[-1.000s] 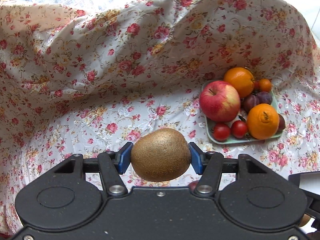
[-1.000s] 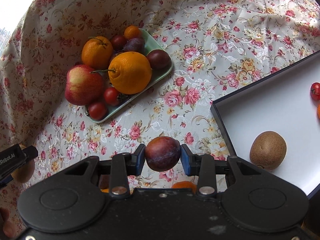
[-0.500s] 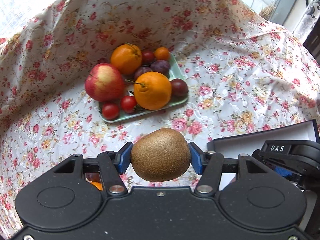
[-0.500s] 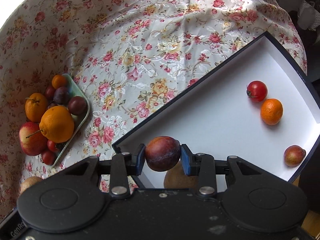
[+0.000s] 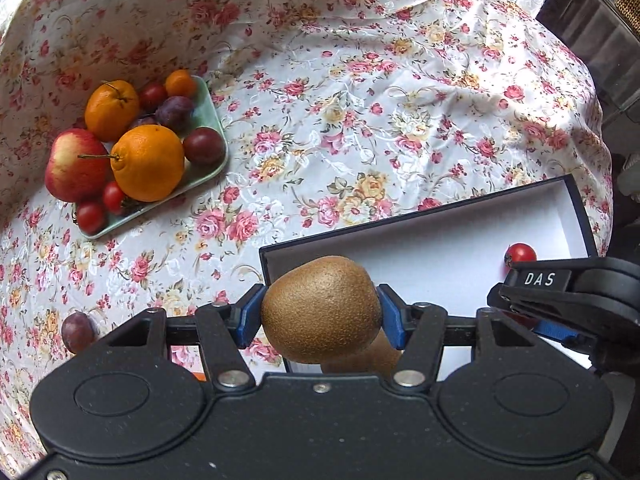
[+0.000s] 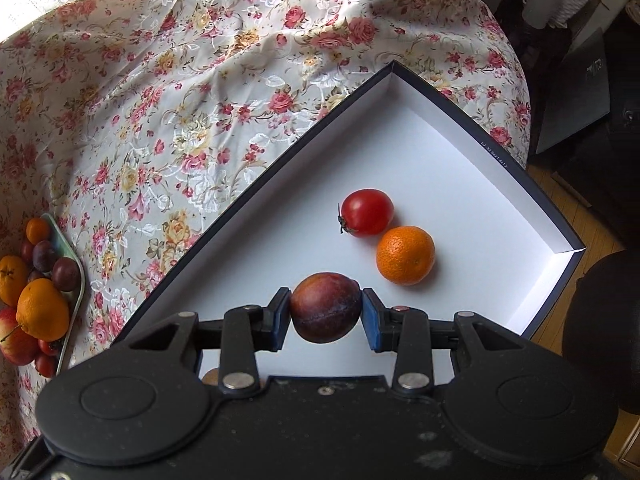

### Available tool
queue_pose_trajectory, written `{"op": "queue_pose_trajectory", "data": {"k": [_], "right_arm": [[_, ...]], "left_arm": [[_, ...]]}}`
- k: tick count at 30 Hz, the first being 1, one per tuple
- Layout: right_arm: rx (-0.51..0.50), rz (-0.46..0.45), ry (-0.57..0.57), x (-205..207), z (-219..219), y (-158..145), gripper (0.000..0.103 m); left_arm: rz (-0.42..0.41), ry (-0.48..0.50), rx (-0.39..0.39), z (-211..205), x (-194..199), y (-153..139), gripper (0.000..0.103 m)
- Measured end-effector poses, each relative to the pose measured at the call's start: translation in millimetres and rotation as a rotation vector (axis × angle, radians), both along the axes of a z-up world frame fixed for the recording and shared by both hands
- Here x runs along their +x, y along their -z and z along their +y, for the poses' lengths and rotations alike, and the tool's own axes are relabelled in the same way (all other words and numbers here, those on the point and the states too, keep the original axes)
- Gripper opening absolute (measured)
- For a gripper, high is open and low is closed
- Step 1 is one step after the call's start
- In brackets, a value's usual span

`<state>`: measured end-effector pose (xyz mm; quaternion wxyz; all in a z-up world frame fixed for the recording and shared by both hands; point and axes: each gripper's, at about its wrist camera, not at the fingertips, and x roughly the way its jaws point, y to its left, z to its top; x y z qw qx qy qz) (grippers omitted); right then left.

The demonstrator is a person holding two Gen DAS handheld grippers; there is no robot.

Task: Organize fruits
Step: 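Lift and carry the kiwi and plum over the white box with both grippers, then open both grippers to drop the kiwi and plum into the box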

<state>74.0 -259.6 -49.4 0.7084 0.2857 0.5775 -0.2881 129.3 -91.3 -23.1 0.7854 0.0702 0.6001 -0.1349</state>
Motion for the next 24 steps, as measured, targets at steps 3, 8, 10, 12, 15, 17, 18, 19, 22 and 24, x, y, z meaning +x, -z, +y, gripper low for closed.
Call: {"op": "queue_pose_trajectory", "data": {"k": [3,8,10,12,15,17,18,19,22,24], "right_arm": [[0.003,0.012,0.012,-4.5,-9.2,1.3,0.039],[0.02,0.027,0.028,-11.1,-22.1,2.8,0.039],[0.028,0.03,0.03,-12.8,-25.4,3.5,0.039],[0.031,0.036,0.029,-14.0,-27.4,4.0,0.039],[0.043,0.049,0.03,-15.1,-30.9,5.3,0.039],[0.049,0.06,0.028,-15.6,-32.3,6.1,0.039],[0.053,0.068,0.025,-15.5,-33.4,7.1,0.039],[0.058,0.078,0.021,-15.3,-34.1,7.8,0.039],[0.074,0.096,0.013,-15.7,-35.9,10.2,0.039],[0.095,0.115,0.007,-15.3,-37.4,12.0,0.039]], "left_arm": [[0.022,-0.004,-0.001,-6.5,0.8,5.2,0.063],[0.039,-0.005,0.008,-16.2,1.6,11.3,0.063],[0.04,-0.005,0.014,-18.9,1.6,12.5,0.063],[0.044,-0.005,0.015,-21.1,2.0,13.9,0.063],[0.049,-0.004,0.016,-23.6,2.7,15.4,0.063],[0.048,0.001,0.02,-25.9,2.3,15.9,0.063],[0.048,0.004,0.021,-26.6,2.0,16.1,0.063],[0.05,0.006,0.022,-27.3,1.8,16.4,0.063],[0.057,0.008,0.023,-29.0,1.3,17.8,0.063],[0.061,0.009,0.023,-29.7,1.2,18.6,0.063]]}}
